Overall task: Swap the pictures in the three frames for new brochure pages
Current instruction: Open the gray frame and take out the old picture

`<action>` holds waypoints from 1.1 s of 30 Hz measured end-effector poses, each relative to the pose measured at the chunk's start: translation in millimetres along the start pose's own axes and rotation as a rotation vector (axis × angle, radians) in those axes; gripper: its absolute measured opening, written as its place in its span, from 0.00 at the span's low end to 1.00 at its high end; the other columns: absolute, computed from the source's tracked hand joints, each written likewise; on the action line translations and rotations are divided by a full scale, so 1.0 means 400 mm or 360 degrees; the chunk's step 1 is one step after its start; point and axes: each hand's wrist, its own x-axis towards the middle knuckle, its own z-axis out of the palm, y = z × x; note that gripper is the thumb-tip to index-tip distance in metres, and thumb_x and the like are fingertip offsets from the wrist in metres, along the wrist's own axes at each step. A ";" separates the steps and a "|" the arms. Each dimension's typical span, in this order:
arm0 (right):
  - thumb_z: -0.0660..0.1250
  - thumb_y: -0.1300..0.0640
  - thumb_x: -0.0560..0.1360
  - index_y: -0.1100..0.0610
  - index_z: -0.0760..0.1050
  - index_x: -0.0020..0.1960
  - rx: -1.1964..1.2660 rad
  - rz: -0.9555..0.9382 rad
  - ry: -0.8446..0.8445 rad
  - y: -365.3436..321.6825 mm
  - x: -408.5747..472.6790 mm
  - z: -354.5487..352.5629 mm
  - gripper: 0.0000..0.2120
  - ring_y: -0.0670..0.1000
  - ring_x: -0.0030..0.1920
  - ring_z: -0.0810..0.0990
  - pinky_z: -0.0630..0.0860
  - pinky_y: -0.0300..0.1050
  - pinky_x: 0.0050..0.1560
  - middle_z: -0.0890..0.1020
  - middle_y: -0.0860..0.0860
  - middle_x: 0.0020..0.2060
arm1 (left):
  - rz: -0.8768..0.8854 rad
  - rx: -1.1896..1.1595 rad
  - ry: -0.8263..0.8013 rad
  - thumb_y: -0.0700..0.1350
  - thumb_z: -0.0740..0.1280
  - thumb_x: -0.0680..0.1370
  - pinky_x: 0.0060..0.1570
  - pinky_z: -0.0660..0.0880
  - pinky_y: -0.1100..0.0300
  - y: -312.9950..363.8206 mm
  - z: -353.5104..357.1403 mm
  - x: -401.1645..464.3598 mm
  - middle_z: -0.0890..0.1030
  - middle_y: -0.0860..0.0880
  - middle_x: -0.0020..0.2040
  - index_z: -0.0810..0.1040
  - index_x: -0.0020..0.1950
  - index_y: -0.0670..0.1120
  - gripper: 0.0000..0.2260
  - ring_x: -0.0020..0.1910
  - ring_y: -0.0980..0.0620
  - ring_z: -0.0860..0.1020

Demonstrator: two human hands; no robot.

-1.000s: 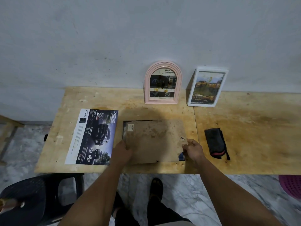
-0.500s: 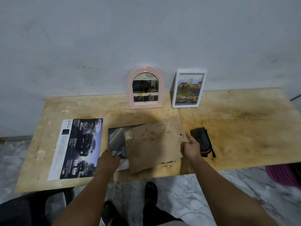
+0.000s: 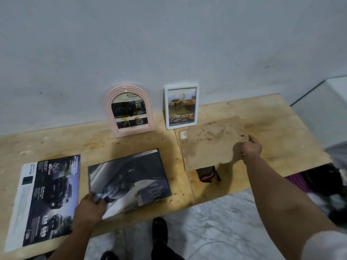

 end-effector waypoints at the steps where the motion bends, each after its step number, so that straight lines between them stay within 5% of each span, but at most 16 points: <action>1: 0.59 0.66 0.82 0.60 0.71 0.75 -0.0020 0.0008 0.0063 -0.013 0.019 -0.009 0.22 0.59 0.72 0.72 0.66 0.50 0.75 0.74 0.58 0.72 | 0.0010 0.0004 0.0009 0.45 0.72 0.79 0.49 0.71 0.48 0.000 0.000 -0.003 0.80 0.40 0.48 0.77 0.55 0.43 0.09 0.46 0.40 0.75; 4: 0.60 0.63 0.83 0.63 0.66 0.77 -0.0194 -0.0006 0.0291 -0.044 0.065 -0.020 0.23 0.58 0.73 0.71 0.65 0.40 0.68 0.72 0.61 0.74 | -0.0029 -0.0022 0.0025 0.46 0.71 0.79 0.50 0.71 0.49 0.006 -0.002 -0.011 0.79 0.41 0.47 0.77 0.54 0.44 0.08 0.48 0.37 0.78; 7: 0.63 0.60 0.80 0.55 0.65 0.77 -0.0499 0.0169 0.0527 -0.074 0.036 0.013 0.25 0.64 0.70 0.71 0.68 0.57 0.67 0.70 0.62 0.72 | -0.0079 -0.0069 0.0025 0.48 0.71 0.78 0.51 0.71 0.49 0.008 -0.009 -0.016 0.79 0.42 0.48 0.76 0.53 0.46 0.08 0.51 0.36 0.79; 9: 0.65 0.58 0.79 0.51 0.64 0.76 -0.0839 -0.0016 0.0575 -0.065 -0.031 0.063 0.27 0.64 0.70 0.68 0.67 0.63 0.67 0.67 0.61 0.72 | -0.0053 -0.0103 0.0015 0.47 0.71 0.78 0.52 0.73 0.49 0.008 -0.012 -0.025 0.80 0.43 0.48 0.75 0.53 0.47 0.07 0.50 0.38 0.79; 14: 0.66 0.51 0.80 0.50 0.69 0.73 -0.1115 -0.1009 -0.0352 0.110 -0.249 0.215 0.22 0.59 0.67 0.73 0.72 0.62 0.67 0.72 0.55 0.68 | 0.0076 -0.0094 0.0084 0.44 0.73 0.76 0.48 0.72 0.52 0.010 -0.014 -0.049 0.79 0.45 0.47 0.73 0.50 0.47 0.09 0.47 0.42 0.78; 17: 0.67 0.47 0.79 0.47 0.72 0.72 -0.1363 -0.1227 -0.1122 0.188 -0.386 0.308 0.22 0.53 0.63 0.77 0.77 0.54 0.63 0.75 0.51 0.64 | 0.0145 -0.0043 0.0106 0.44 0.73 0.76 0.47 0.71 0.53 0.007 -0.015 -0.048 0.79 0.43 0.51 0.74 0.50 0.45 0.09 0.48 0.39 0.78; 19: 0.68 0.43 0.78 0.47 0.66 0.76 -0.1621 -0.1269 -0.1330 0.229 -0.442 0.364 0.29 0.56 0.64 0.75 0.78 0.55 0.61 0.73 0.53 0.65 | 0.0177 0.0010 0.0126 0.45 0.72 0.77 0.48 0.72 0.53 0.012 -0.014 -0.045 0.79 0.41 0.57 0.77 0.56 0.41 0.12 0.51 0.37 0.79; 25: 0.68 0.24 0.66 0.48 0.49 0.80 -0.2103 -0.1167 -0.1127 0.260 -0.478 0.420 0.54 0.59 0.64 0.69 0.78 0.57 0.58 0.66 0.56 0.64 | 0.0244 0.0123 0.0012 0.57 0.66 0.74 0.55 0.79 0.45 -0.017 0.017 -0.017 0.74 0.46 0.71 0.71 0.72 0.43 0.30 0.60 0.36 0.77; 28: 0.69 0.24 0.65 0.51 0.45 0.81 -0.2202 -0.1153 -0.1082 0.265 -0.468 0.417 0.59 0.60 0.66 0.68 0.76 0.57 0.61 0.63 0.58 0.67 | 0.0246 0.0123 -0.0016 0.53 0.69 0.75 0.62 0.78 0.43 -0.021 0.045 -0.004 0.69 0.45 0.78 0.66 0.79 0.42 0.35 0.69 0.35 0.73; 33: 0.71 0.26 0.65 0.53 0.45 0.82 -0.2181 -0.1119 -0.0962 0.290 -0.474 0.408 0.60 0.61 0.68 0.65 0.73 0.57 0.65 0.61 0.58 0.69 | 0.0292 0.0072 0.0037 0.48 0.72 0.76 0.59 0.79 0.43 -0.007 0.064 -0.005 0.73 0.44 0.76 0.69 0.78 0.41 0.32 0.66 0.35 0.76</action>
